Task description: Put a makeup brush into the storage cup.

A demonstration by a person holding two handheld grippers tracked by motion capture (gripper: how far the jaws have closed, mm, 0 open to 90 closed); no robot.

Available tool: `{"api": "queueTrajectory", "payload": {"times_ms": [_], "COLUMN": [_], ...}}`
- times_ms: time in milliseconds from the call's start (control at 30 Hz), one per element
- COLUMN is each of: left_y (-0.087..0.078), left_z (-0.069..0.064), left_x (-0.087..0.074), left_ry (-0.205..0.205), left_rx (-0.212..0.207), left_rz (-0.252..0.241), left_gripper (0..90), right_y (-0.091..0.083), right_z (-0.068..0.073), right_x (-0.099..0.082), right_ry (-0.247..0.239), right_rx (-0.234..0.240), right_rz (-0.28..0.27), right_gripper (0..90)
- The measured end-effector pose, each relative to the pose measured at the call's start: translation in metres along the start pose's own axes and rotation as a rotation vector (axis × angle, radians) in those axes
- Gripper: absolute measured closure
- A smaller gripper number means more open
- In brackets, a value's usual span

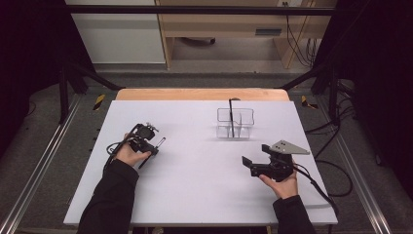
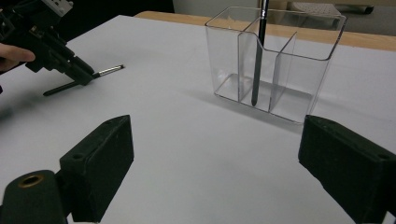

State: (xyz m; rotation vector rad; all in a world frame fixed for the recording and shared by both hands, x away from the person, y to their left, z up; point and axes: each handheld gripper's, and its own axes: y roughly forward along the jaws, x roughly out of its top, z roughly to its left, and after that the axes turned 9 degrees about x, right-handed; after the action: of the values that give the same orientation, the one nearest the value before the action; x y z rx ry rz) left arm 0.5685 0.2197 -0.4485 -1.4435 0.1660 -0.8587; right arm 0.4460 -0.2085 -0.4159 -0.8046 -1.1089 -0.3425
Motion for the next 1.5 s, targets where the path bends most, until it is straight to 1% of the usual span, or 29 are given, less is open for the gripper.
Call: {"api": "queueTrajectory", "payload": {"times_ms": [167,200,433,500,567,667,867,933,1033,1133,1167,1200,1233,1300,1333,1467,1500], "left_y": [0.000,0.000,-0.001,-0.001,-0.001,-0.001,-0.001,-0.001,-0.003,-0.008,-0.013,-0.013,-0.017,-0.019,-0.023,-0.028,-0.032], "left_z": [-0.001,-0.002,-0.003,-0.003,-0.003,-0.003,-0.003,-0.004,-0.004,-0.006,-0.005,-0.005,-0.005,-0.004,-0.004,-0.004,-0.004], "left_x": [0.000,0.000,0.001,0.001,0.001,0.001,0.001,0.001,0.001,0.002,0.002,0.002,0.001,0.001,-0.001,-0.002,-0.003], "left_ry": [-0.010,-0.016,-0.015,-0.025,-0.027,-0.017,-0.023,-0.013,-0.007,-0.001,-0.001,-0.001,-0.011,-0.014,-0.017,-0.013,-0.019], "left_rx": [-0.003,-0.004,-0.005,-0.011,-0.013,-0.006,-0.007,-0.003,0.001,0.002,0.001,0.001,0.002,0.000,0.002,0.004,0.004], "left_rz": [0.002,0.005,0.014,0.014,0.014,0.017,0.018,0.017,0.004,-0.019,-0.040,-0.040,-0.061,-0.065,-0.078,-0.096,-0.116], "left_gripper": [72.0,73.8,79.0,80.7,81.7,82.8,83.1,83.1,83.1,83.2,83.1,83.2,83.2,83.2,83.2,83.2,83.2], "right_y": [0.001,0.001,0.001,0.001,0.001,0.001,0.001,0.001,0.002,0.002,0.002,0.002,0.002,0.002,0.002,0.002,0.002], "right_z": [0.001,0.001,0.001,0.001,0.001,0.001,0.001,0.001,0.001,0.001,0.001,0.001,0.001,0.001,0.001,0.002,0.002], "right_x": [0.000,0.000,0.000,0.000,0.000,0.000,0.000,0.000,0.000,0.000,0.000,0.000,0.000,0.000,0.000,0.000,0.000], "right_ry": [0.000,0.000,0.000,0.000,0.001,0.000,0.000,0.000,0.000,0.000,0.001,0.001,0.001,0.001,0.001,0.001,0.001], "right_rx": [0.000,0.001,0.001,0.001,0.001,0.001,0.001,0.001,0.002,0.002,0.003,0.003,0.003,0.003,0.003,0.004,0.004], "right_rz": [0.001,0.000,0.001,0.002,0.001,0.002,0.002,0.002,0.004,0.004,0.003,0.003,0.003,0.002,0.002,0.002,0.002], "right_gripper": [10.9,10.9,10.9,10.9,10.9,10.9,10.9,10.9,10.9,10.9,10.9,10.9,10.9,10.9,10.9,10.9,10.8]}}
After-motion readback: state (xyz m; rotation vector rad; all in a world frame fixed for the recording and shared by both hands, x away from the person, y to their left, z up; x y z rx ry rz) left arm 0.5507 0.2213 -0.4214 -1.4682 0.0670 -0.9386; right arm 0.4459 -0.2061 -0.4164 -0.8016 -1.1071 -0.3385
